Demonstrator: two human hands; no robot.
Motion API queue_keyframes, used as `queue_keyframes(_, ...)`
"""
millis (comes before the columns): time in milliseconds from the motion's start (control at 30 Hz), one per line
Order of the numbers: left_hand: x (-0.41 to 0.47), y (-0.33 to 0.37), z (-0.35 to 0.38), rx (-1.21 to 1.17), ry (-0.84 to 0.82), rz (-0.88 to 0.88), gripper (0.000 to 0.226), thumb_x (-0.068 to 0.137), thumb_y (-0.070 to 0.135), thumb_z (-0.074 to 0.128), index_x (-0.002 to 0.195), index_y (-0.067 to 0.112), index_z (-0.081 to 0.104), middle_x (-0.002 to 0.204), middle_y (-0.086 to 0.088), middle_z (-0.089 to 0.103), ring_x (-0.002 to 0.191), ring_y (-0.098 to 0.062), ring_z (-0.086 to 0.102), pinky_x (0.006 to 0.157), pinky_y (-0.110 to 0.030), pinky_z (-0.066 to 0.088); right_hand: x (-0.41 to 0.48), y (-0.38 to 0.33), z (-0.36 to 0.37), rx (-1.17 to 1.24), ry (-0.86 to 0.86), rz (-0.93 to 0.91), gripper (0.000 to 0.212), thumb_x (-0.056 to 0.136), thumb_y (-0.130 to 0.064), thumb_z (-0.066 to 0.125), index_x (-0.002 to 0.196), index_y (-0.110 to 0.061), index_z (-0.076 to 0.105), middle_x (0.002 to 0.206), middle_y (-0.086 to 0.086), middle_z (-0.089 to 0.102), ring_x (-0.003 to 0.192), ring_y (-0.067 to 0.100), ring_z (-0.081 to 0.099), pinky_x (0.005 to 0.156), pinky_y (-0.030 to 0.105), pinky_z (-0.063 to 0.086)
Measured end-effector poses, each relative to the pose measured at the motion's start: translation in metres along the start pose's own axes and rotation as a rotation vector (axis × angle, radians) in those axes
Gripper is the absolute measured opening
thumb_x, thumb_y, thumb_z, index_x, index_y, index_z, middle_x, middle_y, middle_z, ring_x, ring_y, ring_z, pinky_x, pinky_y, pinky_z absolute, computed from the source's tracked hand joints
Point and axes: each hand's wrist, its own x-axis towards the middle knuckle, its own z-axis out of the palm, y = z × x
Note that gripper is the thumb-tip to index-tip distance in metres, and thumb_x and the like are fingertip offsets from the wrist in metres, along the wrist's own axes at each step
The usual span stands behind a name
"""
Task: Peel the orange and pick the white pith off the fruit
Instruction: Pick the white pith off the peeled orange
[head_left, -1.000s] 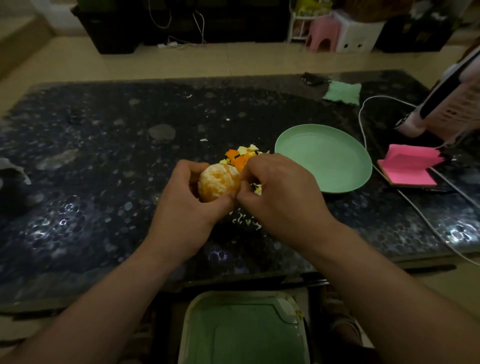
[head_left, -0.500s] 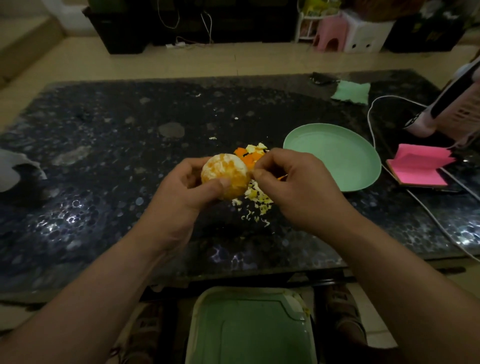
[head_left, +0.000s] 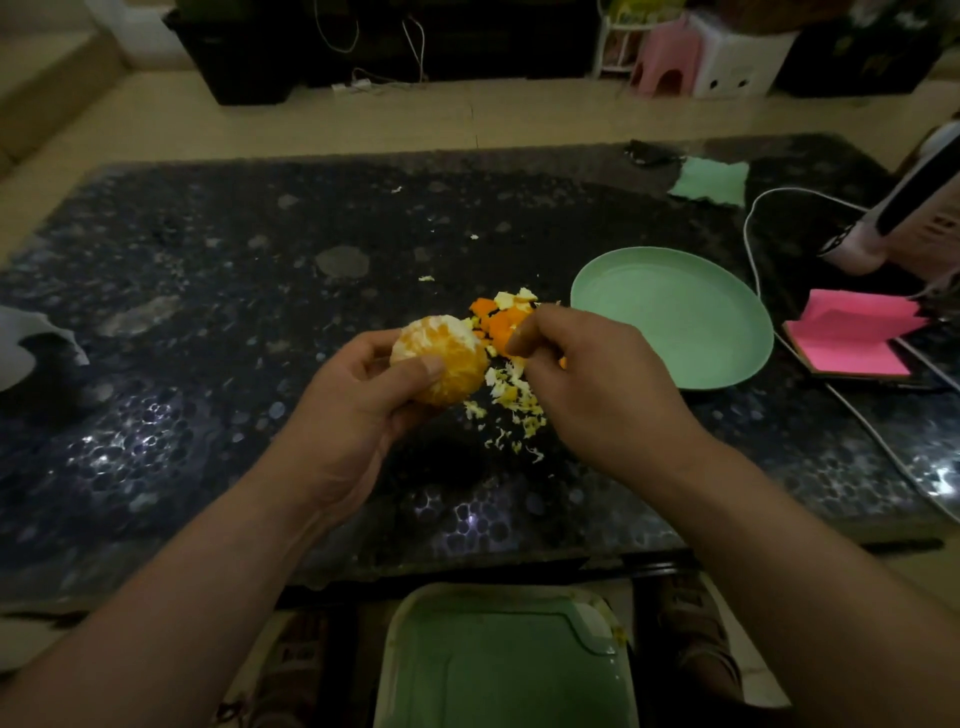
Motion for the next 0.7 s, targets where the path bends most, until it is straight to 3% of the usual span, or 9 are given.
queue_keyframes(133, 0.0, -0.001, 0.001, 0.099, 0.009, 0.022, 0.059, 0.07, 0.028, 0.08, 0.125, 0.012, 0.066, 0.115, -0.009, 0.078, 0.101, -0.023, 0.078, 0.078, -0.027, 0.061, -0.001, -0.005, 0.001, 0.023, 0.055, -0.107, 0.013, 0.1, -0.039, 0.067, 0.098, -0.029, 0.074, 0.096, -0.012, 0.071, 0.093, 0.012, 0.064, 0.081, 0.041, 0.055)
queue_keyframes(267, -0.004, -0.003, 0.001, 0.197, -0.017, 0.056, 0.056, 0.072, 0.029, 0.081, 0.125, 0.016, 0.066, 0.115, -0.007, 0.078, 0.101, -0.021, 0.078, 0.077, -0.023, 0.059, -0.004, -0.008, 0.0, -0.034, 0.054, -0.153, 0.011, 0.097, -0.036, 0.073, 0.103, -0.028, 0.078, 0.101, -0.013, 0.072, 0.098, 0.008, 0.063, 0.085, 0.037, 0.054)
queue_keyframes(467, -0.009, -0.004, 0.003, 0.368, 0.006, 0.132, 0.041, 0.086, 0.016, 0.082, 0.124, 0.018, 0.067, 0.115, -0.002, 0.078, 0.104, -0.016, 0.076, 0.079, -0.021, 0.059, -0.007, -0.008, 0.002, -0.194, 0.098, -0.236, 0.012, 0.097, -0.035, 0.073, 0.094, -0.025, 0.078, 0.088, -0.008, 0.072, 0.084, 0.014, 0.062, 0.068, 0.03, 0.041)
queue_keyframes(600, -0.009, -0.007, 0.002, 0.472, 0.002, 0.2, 0.041, 0.085, 0.017, 0.085, 0.121, 0.024, 0.067, 0.113, 0.002, 0.077, 0.104, -0.017, 0.075, 0.085, -0.03, 0.061, -0.008, -0.01, 0.005, -0.275, 0.164, -0.292, 0.014, 0.093, -0.029, 0.068, 0.083, -0.02, 0.072, 0.078, -0.004, 0.066, 0.075, 0.018, 0.057, 0.064, 0.034, 0.043)
queue_keyframes(700, -0.012, -0.008, 0.003, 0.478, -0.015, 0.21, 0.04, 0.086, 0.017, 0.084, 0.121, 0.025, 0.067, 0.114, 0.002, 0.076, 0.105, -0.017, 0.074, 0.083, -0.028, 0.061, -0.007, -0.012, 0.005, -0.265, 0.203, -0.289, 0.012, 0.089, -0.023, 0.069, 0.079, -0.018, 0.067, 0.077, -0.003, 0.063, 0.074, 0.02, 0.056, 0.063, 0.037, 0.045)
